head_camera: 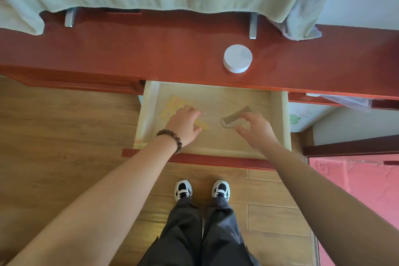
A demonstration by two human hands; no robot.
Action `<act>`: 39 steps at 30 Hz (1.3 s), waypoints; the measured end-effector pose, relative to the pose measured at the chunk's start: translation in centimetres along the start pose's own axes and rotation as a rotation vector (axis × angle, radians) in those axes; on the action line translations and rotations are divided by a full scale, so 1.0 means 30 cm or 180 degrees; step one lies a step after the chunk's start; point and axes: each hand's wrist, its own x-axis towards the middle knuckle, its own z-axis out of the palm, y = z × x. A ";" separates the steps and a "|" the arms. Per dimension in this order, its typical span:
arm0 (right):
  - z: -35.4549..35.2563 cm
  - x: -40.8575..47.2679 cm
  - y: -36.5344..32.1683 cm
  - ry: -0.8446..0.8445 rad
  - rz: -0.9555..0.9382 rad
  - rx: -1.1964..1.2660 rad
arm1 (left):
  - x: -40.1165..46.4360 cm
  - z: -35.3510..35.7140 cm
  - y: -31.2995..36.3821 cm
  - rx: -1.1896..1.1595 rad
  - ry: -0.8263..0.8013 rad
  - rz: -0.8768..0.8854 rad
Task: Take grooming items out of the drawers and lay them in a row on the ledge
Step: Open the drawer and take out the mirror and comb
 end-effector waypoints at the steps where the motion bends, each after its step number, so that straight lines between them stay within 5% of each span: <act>1: 0.018 0.044 0.014 -0.0097 -0.0060 -0.0251 | 0.037 0.026 -0.009 0.0296 -0.0137 -0.0005; 4: 0.072 0.134 0.049 -0.0356 -0.0090 -0.0728 | 0.100 0.090 -0.016 0.0829 -0.0364 -0.0201; 10: 0.143 0.169 0.058 -0.0606 0.0170 -0.1175 | 0.120 0.156 0.003 0.0711 -0.0803 -0.0688; 17: 0.138 0.180 0.061 -0.0435 -0.0452 -0.0988 | 0.145 0.119 -0.048 0.0880 -0.0844 0.0500; 21: 0.146 0.168 0.030 -0.0121 0.0016 -0.0868 | 0.132 0.147 -0.014 0.0359 -0.0020 -0.0481; 25: 0.175 0.171 -0.014 -0.0104 0.0582 -0.0929 | 0.149 0.169 0.033 0.0034 -0.0115 -0.1608; 33: 0.197 0.161 -0.033 -0.0031 0.0097 -0.0554 | 0.175 0.172 0.000 -0.0233 0.0267 -0.1129; 39: 0.205 0.164 -0.042 0.0058 0.0290 -0.0170 | 0.161 0.175 0.025 -0.0790 0.0658 -0.1794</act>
